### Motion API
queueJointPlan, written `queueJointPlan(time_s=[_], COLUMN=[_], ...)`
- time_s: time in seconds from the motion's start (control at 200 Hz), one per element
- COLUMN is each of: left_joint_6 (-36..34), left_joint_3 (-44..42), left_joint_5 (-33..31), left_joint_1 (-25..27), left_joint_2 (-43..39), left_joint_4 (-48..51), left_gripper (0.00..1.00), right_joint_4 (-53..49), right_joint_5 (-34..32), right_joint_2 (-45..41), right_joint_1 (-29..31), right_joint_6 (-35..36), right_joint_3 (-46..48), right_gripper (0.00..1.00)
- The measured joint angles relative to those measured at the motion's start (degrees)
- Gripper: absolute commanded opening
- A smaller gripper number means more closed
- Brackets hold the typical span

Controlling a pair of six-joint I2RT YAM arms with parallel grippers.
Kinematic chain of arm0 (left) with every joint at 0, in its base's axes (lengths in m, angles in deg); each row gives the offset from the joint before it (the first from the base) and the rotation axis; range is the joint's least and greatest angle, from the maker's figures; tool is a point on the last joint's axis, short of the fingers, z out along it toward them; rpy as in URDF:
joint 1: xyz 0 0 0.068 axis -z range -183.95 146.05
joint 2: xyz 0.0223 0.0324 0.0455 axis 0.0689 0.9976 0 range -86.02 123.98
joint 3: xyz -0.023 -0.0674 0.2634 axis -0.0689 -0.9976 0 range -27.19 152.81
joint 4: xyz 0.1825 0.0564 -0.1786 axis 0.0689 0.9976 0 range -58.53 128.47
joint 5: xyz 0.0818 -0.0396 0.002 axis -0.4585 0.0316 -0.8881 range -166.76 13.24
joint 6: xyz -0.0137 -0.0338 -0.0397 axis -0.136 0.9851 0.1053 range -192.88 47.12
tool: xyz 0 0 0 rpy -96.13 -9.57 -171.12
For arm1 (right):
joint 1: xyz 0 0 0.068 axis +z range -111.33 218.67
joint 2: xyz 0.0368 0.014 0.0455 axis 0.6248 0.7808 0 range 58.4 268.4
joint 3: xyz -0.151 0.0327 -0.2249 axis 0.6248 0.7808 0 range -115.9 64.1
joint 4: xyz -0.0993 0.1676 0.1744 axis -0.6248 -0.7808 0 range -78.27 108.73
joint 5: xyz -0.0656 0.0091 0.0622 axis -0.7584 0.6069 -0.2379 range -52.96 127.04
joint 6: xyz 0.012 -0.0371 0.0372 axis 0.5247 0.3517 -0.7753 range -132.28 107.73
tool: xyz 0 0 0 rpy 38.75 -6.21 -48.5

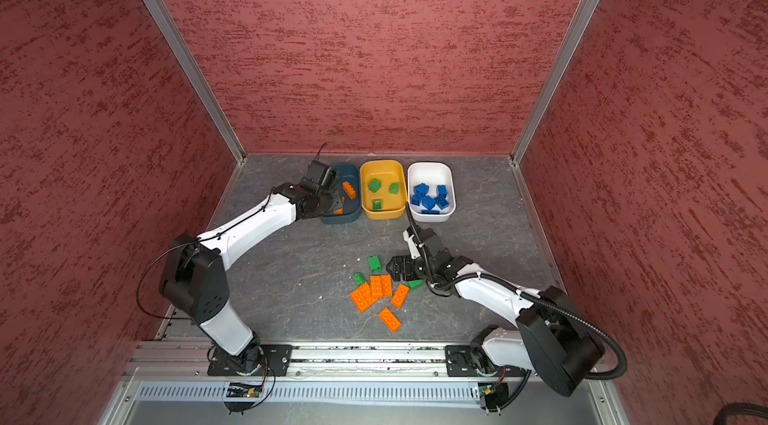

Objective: Sort the legos into containers by color
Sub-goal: 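Drop the orange brick into the teal bin while right gripper grasps a green brick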

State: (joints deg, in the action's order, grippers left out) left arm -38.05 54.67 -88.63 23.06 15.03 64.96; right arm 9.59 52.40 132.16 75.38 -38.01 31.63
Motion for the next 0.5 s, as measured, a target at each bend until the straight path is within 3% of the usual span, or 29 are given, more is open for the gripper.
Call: queueJointPlan(time_s=[0.12,0.24,0.366,0.501], left_joint_6=[-1.3,-1.9,-1.9,0.1], left_joint_3=[6.9,7.0,3.2,-4.8], left_joint_5=[-0.1,0.2,0.4,0.4], left_joint_1=[-1.3,-1.0,-0.1,0.7], left_joint_2=[8.1,9.3,5.4,-3.0], left_joint_4=[-0.5,-0.5,-1.4,-2.4], left_gripper=[0.76,0.90,1.00,0.99], right_joint_4=[-1.5,-2.8,-4.0,-5.7], right_joint_5=[0.7,1.1,1.1,-1.0], right_joint_2=[2.2,4.5,7.1,11.6], right_joint_1=[3.5,6.8,9.3,11.2], right_joint_6=[0.4,0.6,0.9,0.7], right_joint_3=[-2.6,-4.9,-6.6,-10.1], right_gripper=[0.76,0.69,0.66,0.64])
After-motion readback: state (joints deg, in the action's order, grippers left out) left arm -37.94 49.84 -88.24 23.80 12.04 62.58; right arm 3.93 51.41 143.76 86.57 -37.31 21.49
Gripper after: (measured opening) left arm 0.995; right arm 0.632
